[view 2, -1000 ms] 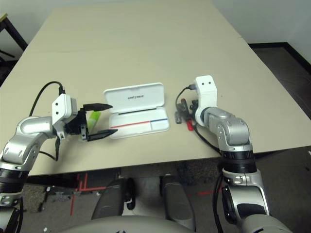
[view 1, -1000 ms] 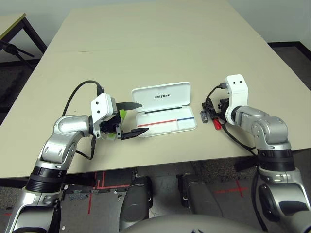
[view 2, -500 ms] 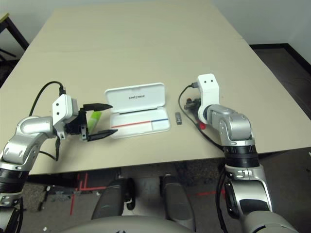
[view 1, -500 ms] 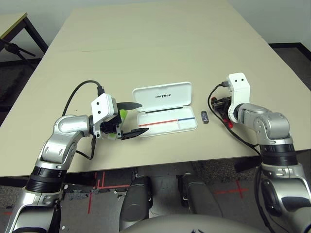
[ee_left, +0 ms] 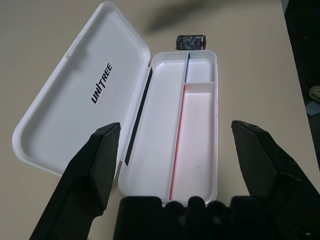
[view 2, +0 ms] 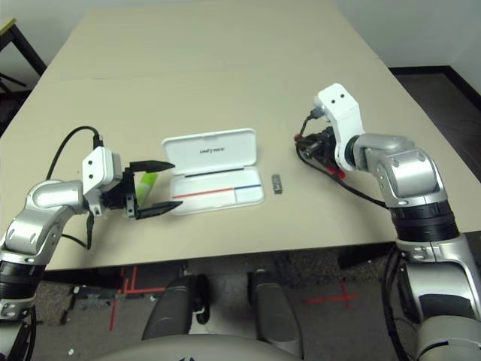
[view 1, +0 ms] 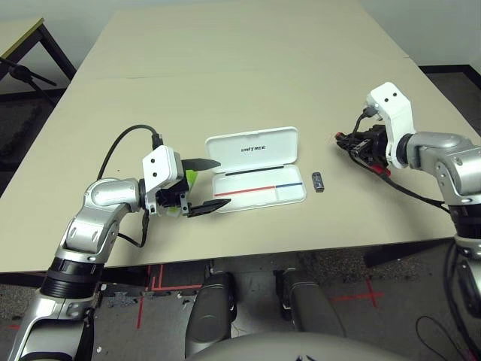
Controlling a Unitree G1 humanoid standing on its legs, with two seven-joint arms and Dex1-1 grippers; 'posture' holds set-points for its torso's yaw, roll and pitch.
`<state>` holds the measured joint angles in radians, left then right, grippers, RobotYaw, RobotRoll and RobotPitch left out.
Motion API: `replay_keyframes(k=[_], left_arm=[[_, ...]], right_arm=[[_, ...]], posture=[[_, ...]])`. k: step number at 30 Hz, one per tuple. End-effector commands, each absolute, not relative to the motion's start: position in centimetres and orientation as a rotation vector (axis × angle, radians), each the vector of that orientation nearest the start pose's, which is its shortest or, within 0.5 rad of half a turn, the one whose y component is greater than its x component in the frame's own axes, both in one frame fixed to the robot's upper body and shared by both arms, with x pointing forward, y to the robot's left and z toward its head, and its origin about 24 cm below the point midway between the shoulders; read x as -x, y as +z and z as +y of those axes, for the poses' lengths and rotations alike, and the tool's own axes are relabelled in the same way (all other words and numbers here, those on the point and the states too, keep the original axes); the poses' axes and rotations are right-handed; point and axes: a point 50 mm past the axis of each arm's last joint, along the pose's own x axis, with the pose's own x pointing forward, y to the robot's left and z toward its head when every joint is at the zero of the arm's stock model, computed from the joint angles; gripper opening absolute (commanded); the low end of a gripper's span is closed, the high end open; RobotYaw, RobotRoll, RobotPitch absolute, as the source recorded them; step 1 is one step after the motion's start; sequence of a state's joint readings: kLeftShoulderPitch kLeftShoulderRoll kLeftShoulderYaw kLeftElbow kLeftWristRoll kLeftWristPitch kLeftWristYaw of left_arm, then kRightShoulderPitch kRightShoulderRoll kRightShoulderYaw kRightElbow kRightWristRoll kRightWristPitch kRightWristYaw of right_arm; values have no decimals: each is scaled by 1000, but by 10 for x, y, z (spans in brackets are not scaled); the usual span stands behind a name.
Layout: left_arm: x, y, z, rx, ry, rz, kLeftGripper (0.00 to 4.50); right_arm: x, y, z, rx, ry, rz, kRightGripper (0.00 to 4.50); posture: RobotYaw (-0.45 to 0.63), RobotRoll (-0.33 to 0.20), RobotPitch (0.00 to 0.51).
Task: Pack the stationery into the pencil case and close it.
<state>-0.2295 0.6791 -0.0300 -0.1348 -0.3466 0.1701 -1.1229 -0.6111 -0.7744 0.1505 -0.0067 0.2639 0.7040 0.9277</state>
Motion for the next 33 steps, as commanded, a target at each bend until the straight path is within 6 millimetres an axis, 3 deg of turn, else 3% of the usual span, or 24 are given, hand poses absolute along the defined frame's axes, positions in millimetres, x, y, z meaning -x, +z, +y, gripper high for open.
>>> replay_keyframes(k=[1, 15, 21, 32, 33], left_arm=[[-258, 131, 191, -423, -1204, 65, 4500], [-257, 131, 192, -447, -1193, 70, 4500], [-256, 131, 191, -449, -1191, 70, 4500], [-254, 129, 191, -451, -1184, 75, 4500], [-254, 129, 191, -451, -1183, 77, 4500]], right_arm=[[-311, 176, -185, 562, 1056, 296, 560], [-324, 164, -114, 746, 1434, 57, 560], [-329, 151, -91, 745, 1478, 34, 560], [-337, 135, -74, 746, 1453, 17, 560], [-340, 136, -76, 710, 1429, 28, 910]], posture=[[2, 0, 119], [24, 0, 111], [35, 0, 113], [44, 0, 112], [43, 0, 113]])
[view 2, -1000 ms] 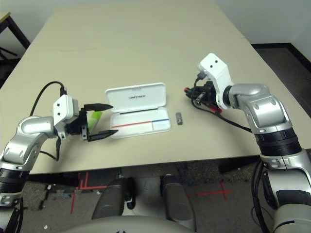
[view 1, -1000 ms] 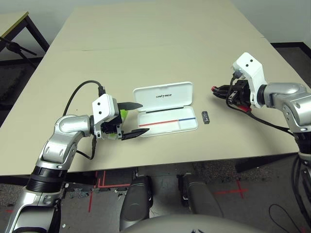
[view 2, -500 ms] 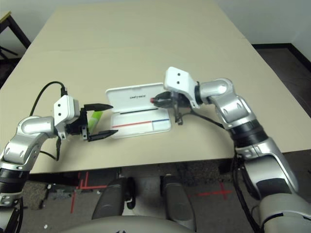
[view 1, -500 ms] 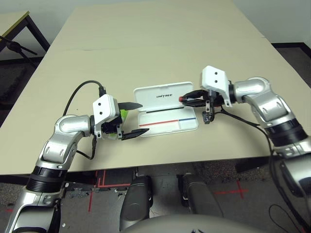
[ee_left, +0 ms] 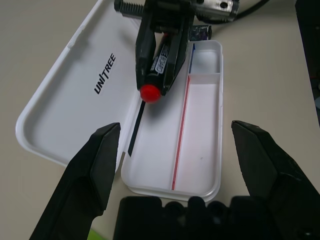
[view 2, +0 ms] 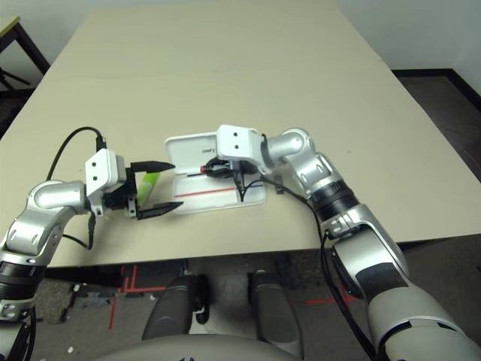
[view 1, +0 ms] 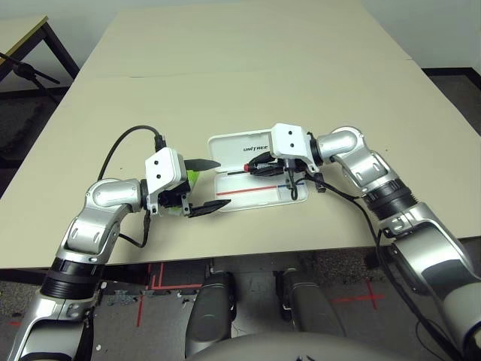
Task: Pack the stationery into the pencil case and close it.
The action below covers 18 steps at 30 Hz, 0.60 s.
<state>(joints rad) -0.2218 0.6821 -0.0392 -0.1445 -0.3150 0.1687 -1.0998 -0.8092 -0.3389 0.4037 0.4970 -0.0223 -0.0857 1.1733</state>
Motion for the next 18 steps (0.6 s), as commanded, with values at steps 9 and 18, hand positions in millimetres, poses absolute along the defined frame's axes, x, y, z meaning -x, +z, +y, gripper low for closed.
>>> replay_keyframes(k=[9, 18], left_arm=[[-254, 126, 192, -447, -1181, 83, 4500], [-256, 125, 198, -378, -1090, 88, 4500]], right_arm=[[-327, 156, -96, 407, 1433, -13, 4310], [-291, 162, -151, 94, 1379, 11, 4484]], posture=[[37, 0, 117], [29, 0, 126]])
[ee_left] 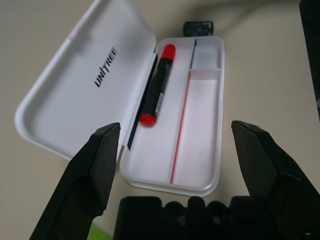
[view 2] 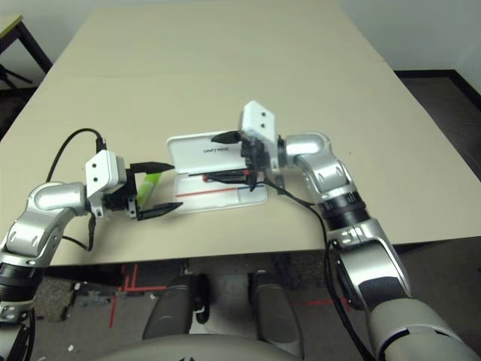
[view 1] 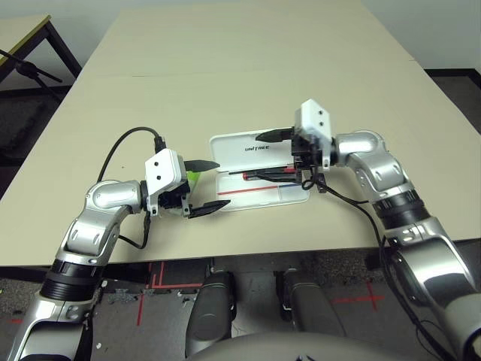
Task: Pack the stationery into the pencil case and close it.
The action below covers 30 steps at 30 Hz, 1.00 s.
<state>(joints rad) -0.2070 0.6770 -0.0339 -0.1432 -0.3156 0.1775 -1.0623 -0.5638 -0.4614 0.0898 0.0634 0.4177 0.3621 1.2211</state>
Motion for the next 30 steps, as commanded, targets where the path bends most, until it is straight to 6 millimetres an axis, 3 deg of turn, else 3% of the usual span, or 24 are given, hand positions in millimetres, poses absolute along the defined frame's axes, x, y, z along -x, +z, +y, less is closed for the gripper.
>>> replay_keyframes(k=[1, 7, 14, 22, 30], left_arm=[[-256, 124, 200, -372, -1076, 97, 4500], [-260, 124, 208, -360, -974, 108, 4500], [-268, 125, 218, -347, -849, 141, 4500], [-269, 123, 220, -334, -778, 191, 4500], [-253, 120, 212, -273, -600, 305, 4500]], right_arm=[[-287, 160, -157, 82, 1368, 32, 4484], [-257, 152, -193, 79, 1320, 68, 4484], [-240, 140, -211, 178, 1249, 106, 4484], [-235, 130, -221, 230, 1216, 119, 4484], [-242, 125, -224, 251, 1178, 105, 4484]], posture=[[29, 0, 127], [16, 0, 131], [-3, 0, 132], [-4, 0, 133], [-4, 0, 135]])
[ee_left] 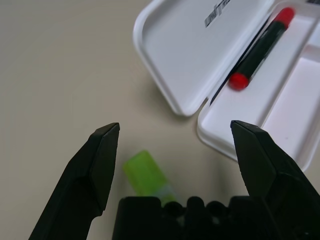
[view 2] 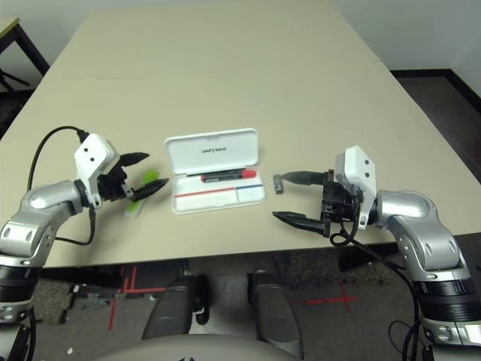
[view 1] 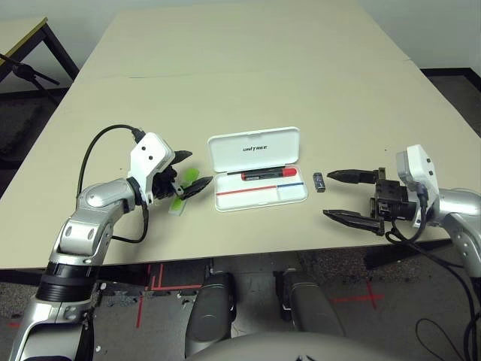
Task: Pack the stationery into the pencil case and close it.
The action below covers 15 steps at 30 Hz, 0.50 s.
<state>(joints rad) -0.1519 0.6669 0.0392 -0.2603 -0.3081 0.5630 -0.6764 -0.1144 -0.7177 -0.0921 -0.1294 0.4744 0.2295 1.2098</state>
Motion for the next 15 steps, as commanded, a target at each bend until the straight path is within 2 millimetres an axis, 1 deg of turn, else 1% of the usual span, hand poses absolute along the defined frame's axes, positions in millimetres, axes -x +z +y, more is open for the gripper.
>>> replay_keyframes(k=[1, 4, 11, 15], left_arm=[[-250, 119, 210, -254, -585, 321, 4500], [-245, 116, 206, -234, -511, 344, 4500], [-245, 108, 207, -159, -337, 381, 4500], [-246, 103, 215, -155, -260, 402, 4500]], right_arm=[[-242, 124, -224, 251, 1176, 104, 4484], [-244, 122, -223, 253, 1178, 102, 4484], [-250, 120, -220, 260, 1186, 92, 4484], [-252, 120, -218, 263, 1191, 86, 4484]], posture=[[9, 0, 140], [20, 0, 142], [28, 0, 145], [28, 0, 148]])
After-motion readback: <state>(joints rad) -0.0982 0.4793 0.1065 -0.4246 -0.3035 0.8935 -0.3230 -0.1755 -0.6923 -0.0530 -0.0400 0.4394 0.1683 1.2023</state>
